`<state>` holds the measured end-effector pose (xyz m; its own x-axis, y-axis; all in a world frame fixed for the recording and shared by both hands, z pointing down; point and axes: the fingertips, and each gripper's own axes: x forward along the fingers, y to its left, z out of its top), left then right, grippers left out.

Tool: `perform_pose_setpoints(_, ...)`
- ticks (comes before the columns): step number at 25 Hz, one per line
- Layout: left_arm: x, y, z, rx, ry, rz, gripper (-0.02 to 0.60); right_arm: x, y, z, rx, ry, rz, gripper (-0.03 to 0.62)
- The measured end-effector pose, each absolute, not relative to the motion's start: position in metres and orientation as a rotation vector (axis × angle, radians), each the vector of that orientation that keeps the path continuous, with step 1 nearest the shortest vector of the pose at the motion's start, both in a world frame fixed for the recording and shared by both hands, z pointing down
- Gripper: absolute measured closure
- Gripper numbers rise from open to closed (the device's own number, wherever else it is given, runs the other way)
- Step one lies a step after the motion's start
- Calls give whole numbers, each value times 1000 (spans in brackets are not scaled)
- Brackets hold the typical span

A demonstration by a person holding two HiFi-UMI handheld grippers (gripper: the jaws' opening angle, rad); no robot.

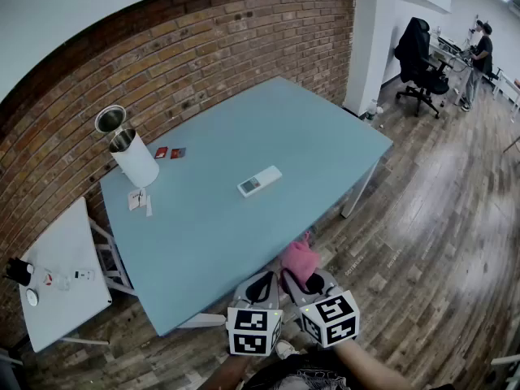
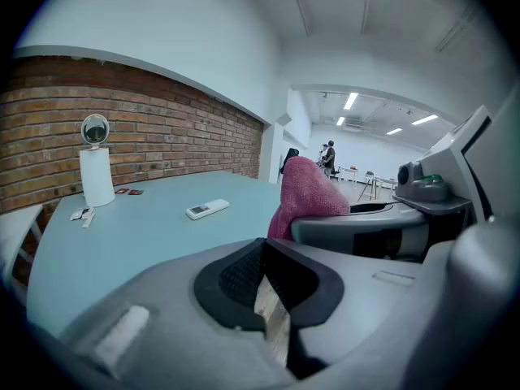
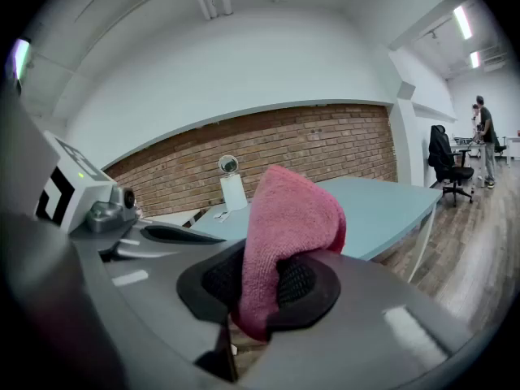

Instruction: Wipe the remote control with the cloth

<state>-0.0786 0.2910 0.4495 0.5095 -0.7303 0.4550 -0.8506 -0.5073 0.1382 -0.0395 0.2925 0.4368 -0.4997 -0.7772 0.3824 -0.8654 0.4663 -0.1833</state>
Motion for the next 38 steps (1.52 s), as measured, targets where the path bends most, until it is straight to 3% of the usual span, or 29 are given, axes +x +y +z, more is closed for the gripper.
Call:
perform_pose_setpoints(20, -80, 264, 468, 2382, -1305, 514, 580, -39, 269, 453, 1412, -2470, 592, 528)
perform_pose_setpoints(38, -42, 144, 492, 2215, -1437, 576, 578, 6, 136, 474, 1227, -2544, 705, 528)
